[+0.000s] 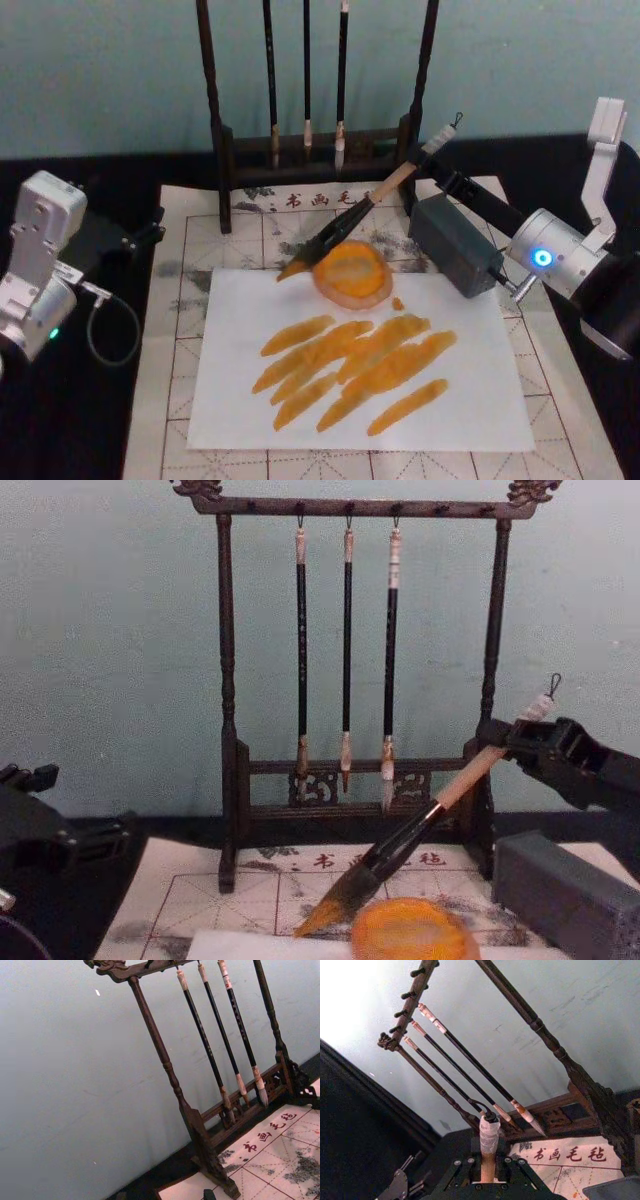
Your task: Pick up the brush from the inkstone, write on the paper, then place the brush back to its original position.
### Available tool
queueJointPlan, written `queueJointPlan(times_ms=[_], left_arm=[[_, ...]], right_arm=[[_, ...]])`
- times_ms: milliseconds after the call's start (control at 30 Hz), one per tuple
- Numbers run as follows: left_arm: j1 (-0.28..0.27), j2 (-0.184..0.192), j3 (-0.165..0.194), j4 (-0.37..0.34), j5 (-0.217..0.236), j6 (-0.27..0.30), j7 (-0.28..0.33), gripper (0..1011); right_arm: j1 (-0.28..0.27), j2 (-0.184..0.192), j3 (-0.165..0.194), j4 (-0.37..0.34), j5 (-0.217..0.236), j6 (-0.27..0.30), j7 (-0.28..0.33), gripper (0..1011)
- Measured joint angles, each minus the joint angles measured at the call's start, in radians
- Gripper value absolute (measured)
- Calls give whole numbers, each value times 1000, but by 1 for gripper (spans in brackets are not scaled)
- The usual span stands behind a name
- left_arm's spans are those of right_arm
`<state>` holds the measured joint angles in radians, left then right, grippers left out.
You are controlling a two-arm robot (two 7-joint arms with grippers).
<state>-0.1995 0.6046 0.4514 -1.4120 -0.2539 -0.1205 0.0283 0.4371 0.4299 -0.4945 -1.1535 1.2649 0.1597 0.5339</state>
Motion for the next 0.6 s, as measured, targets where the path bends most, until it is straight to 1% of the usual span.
queueJointPlan(times_ms=[300,400,600], left_arm=[[0,0,0,0,0,0,0,1001],[0,0,0,0,0,0,0,1001],[0,0,0,0,0,0,0,1001]], right_arm=[[0,0,2,4,-2,0,18,185],[5,-2,-3,7,-6,5,25,185],[21,-10,-28,13,-24,23,36,185]])
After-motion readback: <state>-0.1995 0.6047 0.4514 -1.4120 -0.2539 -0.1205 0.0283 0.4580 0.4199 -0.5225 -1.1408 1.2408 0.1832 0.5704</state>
